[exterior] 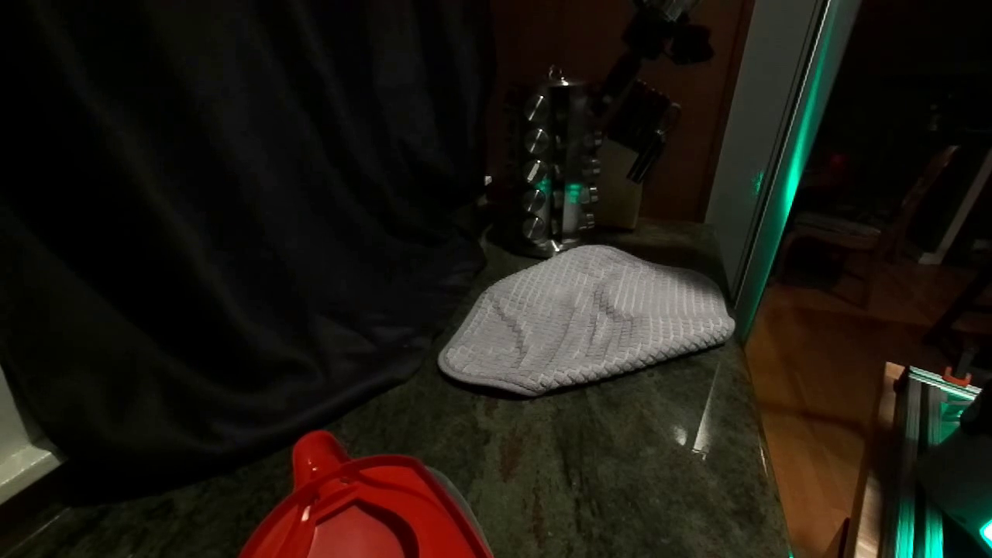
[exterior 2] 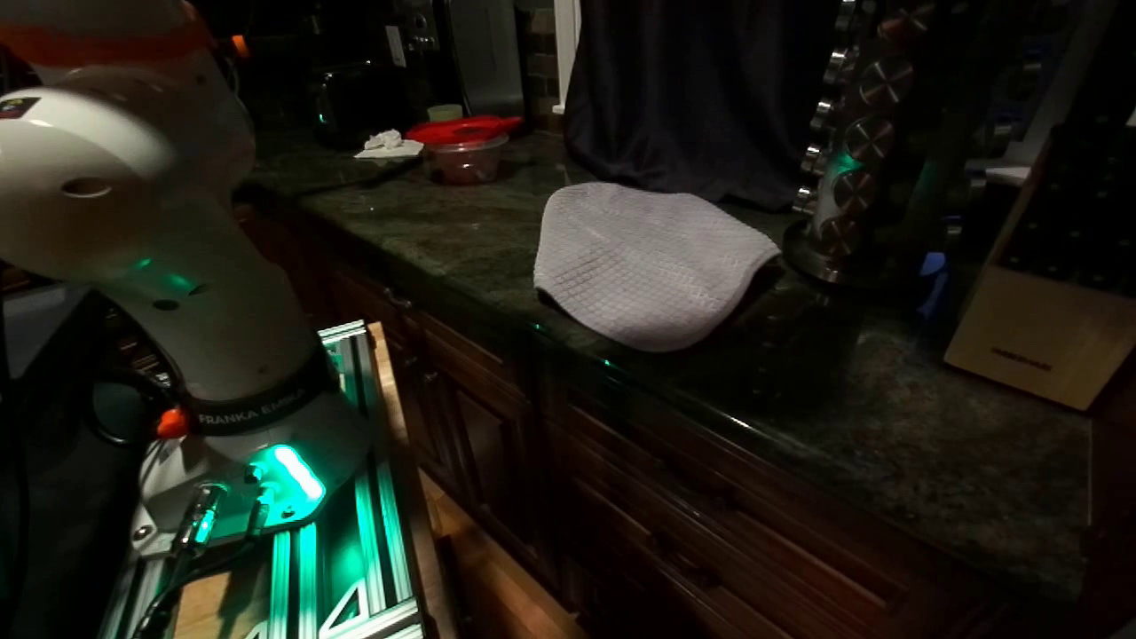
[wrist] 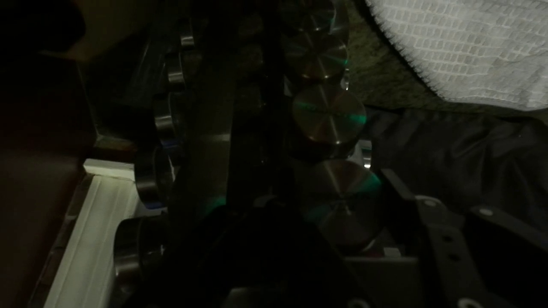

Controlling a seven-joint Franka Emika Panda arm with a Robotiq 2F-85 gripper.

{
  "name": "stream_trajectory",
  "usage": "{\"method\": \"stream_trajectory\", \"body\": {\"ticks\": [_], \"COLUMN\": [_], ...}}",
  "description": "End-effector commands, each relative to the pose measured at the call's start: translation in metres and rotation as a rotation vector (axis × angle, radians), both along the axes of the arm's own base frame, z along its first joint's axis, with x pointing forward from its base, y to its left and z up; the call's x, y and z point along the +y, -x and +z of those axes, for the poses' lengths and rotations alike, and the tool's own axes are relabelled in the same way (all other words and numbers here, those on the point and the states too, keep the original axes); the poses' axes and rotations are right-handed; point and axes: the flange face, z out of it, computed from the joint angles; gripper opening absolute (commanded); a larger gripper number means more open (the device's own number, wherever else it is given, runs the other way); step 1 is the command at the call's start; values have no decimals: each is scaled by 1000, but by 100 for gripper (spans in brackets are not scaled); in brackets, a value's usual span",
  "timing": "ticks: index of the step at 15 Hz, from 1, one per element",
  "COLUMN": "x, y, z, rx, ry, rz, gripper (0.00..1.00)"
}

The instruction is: Remove one glass jar from the stand on the right and put it on the countertop.

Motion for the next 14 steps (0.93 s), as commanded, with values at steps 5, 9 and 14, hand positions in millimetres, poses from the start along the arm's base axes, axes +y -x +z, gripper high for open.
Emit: {"method": "stream_trajectory", "body": {"ticks": [5, 9, 14], "x": [-4, -5, -4], "y": [27, 31, 26], "z": [24, 25, 22], "rx": [-31, -32, -49], "ry": [40, 39, 47], "rz": [20, 37, 21], "gripper": [24, 24, 24]}}
